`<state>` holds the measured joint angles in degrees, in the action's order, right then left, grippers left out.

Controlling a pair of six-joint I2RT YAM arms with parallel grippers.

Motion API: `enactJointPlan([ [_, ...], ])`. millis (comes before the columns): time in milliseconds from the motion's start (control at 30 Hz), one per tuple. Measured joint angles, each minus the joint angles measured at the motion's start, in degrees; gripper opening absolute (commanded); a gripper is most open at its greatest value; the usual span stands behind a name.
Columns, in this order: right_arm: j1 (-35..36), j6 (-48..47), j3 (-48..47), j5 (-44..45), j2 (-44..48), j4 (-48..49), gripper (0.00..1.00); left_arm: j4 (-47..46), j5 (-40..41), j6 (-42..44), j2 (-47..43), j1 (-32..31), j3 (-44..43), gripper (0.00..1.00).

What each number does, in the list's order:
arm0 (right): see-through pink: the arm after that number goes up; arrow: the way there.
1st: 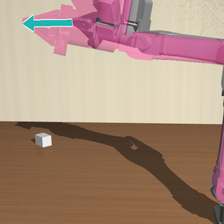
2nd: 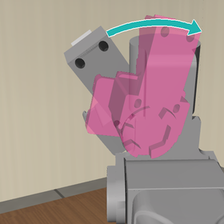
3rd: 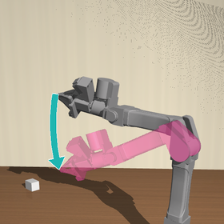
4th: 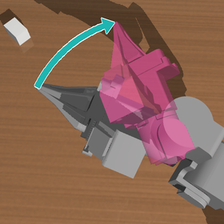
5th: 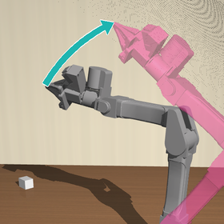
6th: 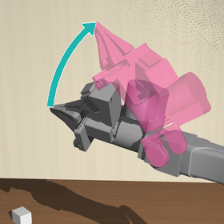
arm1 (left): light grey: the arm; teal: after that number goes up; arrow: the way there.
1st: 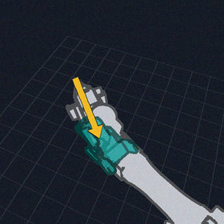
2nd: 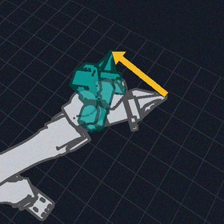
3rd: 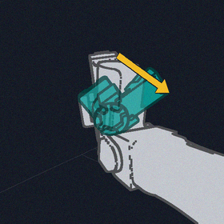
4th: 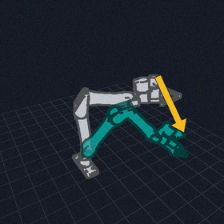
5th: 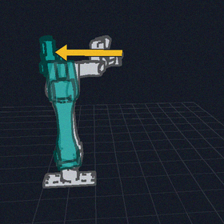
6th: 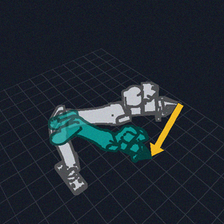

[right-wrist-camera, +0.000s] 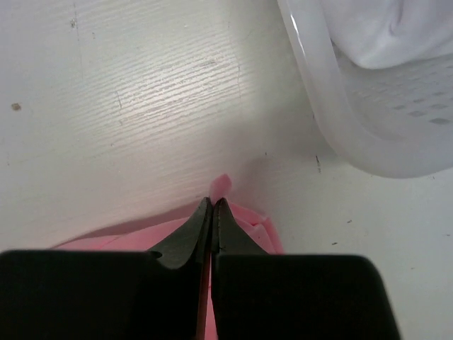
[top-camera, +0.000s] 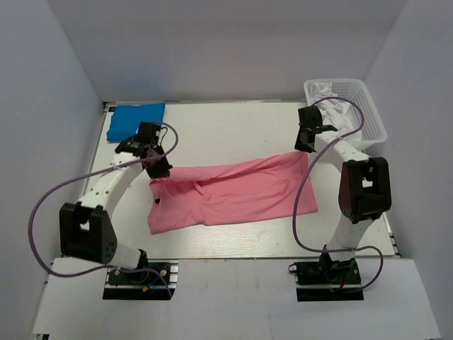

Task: Fold and stack the t-shirts
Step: Fold the other side of the tshirt into a rectangle

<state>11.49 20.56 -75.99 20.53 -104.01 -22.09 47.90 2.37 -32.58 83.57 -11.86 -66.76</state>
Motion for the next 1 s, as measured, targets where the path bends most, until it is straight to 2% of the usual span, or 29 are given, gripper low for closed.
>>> enactJointPlan([
  [300, 0.0, 0.0, 4.7, -0.4, 3.6, 0.3, 0.00, 2.3, -5.9, -6.0, -14.2, -0.2, 17.9, 0.00],
  [500, 0.0, 0.0, 5.2, -0.9, 4.8, 0.5, 0.00, 4.0, -7.5, -8.9, -19.9, -0.3, 22.1, 0.00],
  [667, 0.0, 0.3, 9.1, -1.5, 8.4, 1.0, 0.00, 3.6, -7.8, -10.6, -22.3, -0.3, 27.2, 0.00],
  [933, -0.1, 1.8, 13.9, -2.4, 10.6, 1.6, 0.01, 2.4, -7.9, -13.2, -20.8, -0.3, 31.1, 0.00],
  [967, -0.1, 2.0, 14.4, -2.4, 10.6, 1.6, 0.04, 2.1, -7.9, -13.4, -20.1, -0.3, 31.1, 0.10],
  [1000, -0.2, 2.2, 15.0, -2.4, 10.6, 1.7, 0.14, 1.8, -7.9, -13.5, -19.4, -0.3, 31.1, 0.20],
])
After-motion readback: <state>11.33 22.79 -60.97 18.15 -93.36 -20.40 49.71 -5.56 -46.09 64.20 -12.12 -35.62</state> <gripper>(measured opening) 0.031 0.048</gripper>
